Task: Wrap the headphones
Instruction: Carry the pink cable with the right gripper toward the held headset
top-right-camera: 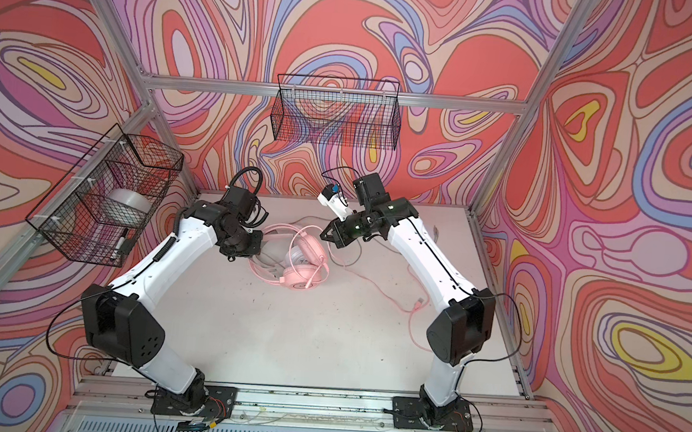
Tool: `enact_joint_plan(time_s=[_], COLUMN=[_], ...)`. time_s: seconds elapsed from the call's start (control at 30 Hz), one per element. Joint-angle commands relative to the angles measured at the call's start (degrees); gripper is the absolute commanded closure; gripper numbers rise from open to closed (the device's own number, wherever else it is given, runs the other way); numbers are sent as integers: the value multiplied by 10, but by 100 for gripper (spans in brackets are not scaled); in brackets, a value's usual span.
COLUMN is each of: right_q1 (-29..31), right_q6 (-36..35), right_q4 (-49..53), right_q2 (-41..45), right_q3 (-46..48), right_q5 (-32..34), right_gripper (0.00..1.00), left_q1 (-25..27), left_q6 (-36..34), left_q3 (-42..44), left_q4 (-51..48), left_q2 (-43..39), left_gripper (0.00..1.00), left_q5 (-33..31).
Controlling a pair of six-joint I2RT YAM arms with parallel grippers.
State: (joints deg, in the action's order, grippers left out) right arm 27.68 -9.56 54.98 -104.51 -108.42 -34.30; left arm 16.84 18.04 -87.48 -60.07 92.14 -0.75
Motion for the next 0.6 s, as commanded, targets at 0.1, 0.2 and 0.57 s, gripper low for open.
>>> enact_joint_plan(time_s=[0.1,0.2,0.57], right_q1=[-21,-23,-23], right_q6=[24,33,55], right_q4=[22,25,16], right_q2=[-45,-62,-99], right_q3=[-39,-41,-34], right_q5=[18,21,-8], right_gripper=[100,100,100], left_q1=[10,12,12], left_q6=[-30,-32,-39], left_q3=[19,36,51], left_q4=[0,10,34], left_q2=[-9,-22,-37], left_gripper=[100,100,100], left_q5=[35,48,102])
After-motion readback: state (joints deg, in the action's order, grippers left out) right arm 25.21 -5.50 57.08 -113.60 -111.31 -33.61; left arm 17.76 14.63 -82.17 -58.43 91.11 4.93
